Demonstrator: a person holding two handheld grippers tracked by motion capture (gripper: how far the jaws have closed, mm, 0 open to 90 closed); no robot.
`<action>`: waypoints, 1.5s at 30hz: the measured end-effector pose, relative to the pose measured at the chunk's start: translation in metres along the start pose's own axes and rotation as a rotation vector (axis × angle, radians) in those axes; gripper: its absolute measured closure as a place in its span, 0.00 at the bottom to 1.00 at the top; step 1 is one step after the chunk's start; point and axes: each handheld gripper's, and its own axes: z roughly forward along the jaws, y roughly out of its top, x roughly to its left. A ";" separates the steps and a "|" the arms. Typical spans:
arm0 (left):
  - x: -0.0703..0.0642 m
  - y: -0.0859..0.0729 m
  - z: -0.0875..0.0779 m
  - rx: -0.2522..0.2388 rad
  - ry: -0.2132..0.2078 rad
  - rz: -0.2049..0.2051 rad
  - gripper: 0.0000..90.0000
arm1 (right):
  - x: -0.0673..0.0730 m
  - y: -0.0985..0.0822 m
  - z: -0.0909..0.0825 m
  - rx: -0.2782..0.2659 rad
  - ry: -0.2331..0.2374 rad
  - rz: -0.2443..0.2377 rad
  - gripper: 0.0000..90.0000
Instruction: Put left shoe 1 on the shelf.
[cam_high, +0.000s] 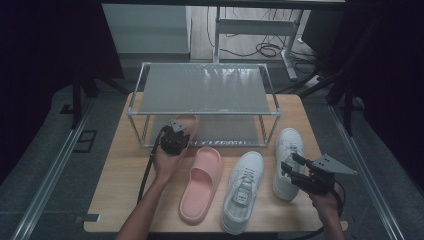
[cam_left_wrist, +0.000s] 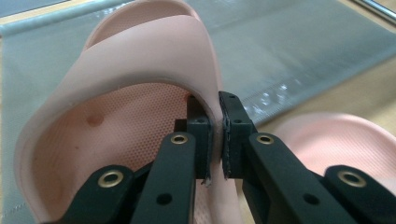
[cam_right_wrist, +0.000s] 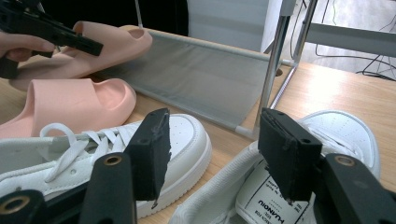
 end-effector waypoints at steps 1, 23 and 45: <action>0.001 0.000 0.006 0.003 0.010 -0.014 0.94 | 0.000 0.000 0.000 -0.002 0.001 -0.002 0.49; -0.009 -0.003 -0.002 0.006 -0.008 0.026 0.59 | 0.000 0.001 -0.002 -0.008 -0.002 -0.002 0.49; -0.003 -0.041 -0.062 0.006 -0.119 0.049 0.86 | 0.001 0.001 -0.002 -0.006 -0.004 -0.002 0.49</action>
